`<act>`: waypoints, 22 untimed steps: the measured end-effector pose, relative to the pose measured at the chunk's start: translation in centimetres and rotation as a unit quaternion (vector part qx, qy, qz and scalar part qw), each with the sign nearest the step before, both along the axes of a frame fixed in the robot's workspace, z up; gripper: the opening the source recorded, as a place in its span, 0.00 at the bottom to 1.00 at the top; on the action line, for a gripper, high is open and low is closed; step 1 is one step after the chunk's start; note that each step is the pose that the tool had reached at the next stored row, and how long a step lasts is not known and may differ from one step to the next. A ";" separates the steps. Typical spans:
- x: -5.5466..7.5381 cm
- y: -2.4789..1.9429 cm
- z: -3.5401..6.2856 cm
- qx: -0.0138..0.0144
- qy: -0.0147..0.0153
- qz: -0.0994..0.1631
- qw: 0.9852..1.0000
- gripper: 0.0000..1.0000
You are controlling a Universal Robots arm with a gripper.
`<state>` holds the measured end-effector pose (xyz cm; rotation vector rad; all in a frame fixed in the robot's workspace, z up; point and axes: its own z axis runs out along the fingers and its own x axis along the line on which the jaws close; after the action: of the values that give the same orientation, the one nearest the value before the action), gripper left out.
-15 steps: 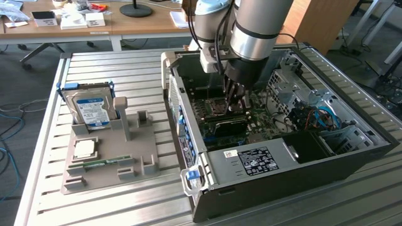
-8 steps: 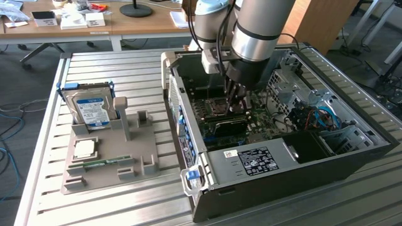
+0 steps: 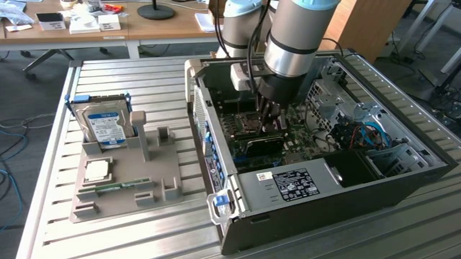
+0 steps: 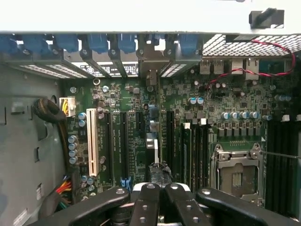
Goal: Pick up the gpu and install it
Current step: 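Press down on the gpu until it lock into place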
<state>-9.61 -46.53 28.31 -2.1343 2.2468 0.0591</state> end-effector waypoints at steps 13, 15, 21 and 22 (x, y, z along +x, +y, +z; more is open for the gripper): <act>0.0 0.37 -1.17 0.000 0.000 -0.001 1.000 0.11; 0.0 0.40 -1.23 0.000 0.000 -0.001 1.000 0.11; 0.0 0.50 -1.37 0.000 0.000 -0.001 1.000 0.11; 0.0 0.51 -1.42 0.000 0.000 -0.001 1.000 0.11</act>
<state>-9.64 -46.02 26.89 -2.1314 2.2493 0.0592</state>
